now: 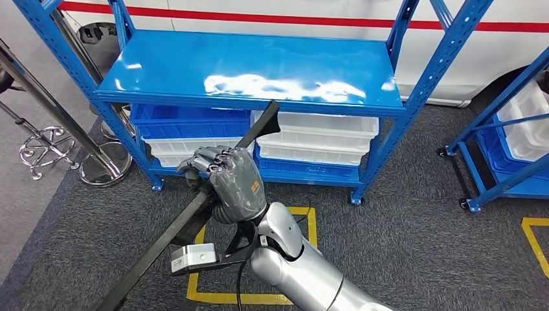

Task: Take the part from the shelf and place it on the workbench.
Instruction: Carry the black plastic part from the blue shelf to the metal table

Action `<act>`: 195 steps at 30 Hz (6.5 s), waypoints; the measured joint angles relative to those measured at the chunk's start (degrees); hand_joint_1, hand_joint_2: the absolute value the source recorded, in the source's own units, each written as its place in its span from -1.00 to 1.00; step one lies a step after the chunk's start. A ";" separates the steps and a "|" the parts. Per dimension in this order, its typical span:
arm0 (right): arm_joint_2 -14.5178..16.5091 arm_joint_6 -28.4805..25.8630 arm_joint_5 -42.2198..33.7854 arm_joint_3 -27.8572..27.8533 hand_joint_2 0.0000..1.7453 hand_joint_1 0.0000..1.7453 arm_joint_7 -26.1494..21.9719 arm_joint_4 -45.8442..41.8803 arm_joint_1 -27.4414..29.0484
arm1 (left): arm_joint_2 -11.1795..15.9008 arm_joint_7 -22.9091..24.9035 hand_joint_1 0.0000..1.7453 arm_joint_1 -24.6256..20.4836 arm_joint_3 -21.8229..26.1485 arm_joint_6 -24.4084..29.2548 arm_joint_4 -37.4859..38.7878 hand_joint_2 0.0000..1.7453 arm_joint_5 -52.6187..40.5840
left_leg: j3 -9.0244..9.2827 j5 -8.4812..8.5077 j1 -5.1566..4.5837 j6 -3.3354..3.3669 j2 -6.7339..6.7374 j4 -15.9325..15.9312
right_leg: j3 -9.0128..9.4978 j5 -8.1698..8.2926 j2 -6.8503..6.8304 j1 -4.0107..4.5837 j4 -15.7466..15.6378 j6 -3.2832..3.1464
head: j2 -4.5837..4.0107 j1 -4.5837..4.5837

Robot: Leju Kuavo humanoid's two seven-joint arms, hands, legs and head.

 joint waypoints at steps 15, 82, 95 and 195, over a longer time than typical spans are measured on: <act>0.09 0.44 -0.19 0.00 1.00 1.00 -0.80 -0.61 0.91 | 0.17 -0.09 -1.00 0.21 -0.02 0.20 0.00 1.00 0.30 | -1.53 -5.92 0.85 -3.52 -0.30 11.90 | 2.34 3.19 -0.51 -0.09 -11.21 -2.80 | 0.00 -0.09; 1.65 1.40 -3.36 0.00 1.00 1.00 -2.73 1.34 -1.50 | 0.92 -2.87 -1.00 -1.28 -1.14 -1.39 -0.02 1.00 2.31 | 8.54 -7.52 -0.19 -1.29 -0.22 -1.17 | -1.49 7.49 -0.74 0.81 -11.87 -1.26 | 0.01 -0.05; 1.35 3.12 -5.40 0.00 1.00 1.00 -2.99 2.42 -1.74 | 1.05 -2.97 -1.00 -0.85 -1.48 -1.02 -0.02 1.00 2.50 | 3.75 -3.83 -0.16 -0.91 0.07 0.30 | 3.56 1.69 -0.05 -0.05 -11.22 -0.34 | 0.01 -0.04; 0.11 2.90 -8.57 0.00 1.00 1.00 -5.86 -3.61 1.60 | 2.77 -5.74 -1.00 -0.51 -2.43 2.60 -0.04 1.00 7.14 | -0.98 -11.88 0.50 -2.34 0.02 12.78 | 2.20 3.71 0.76 0.04 -12.34 -2.25 | 0.00 0.02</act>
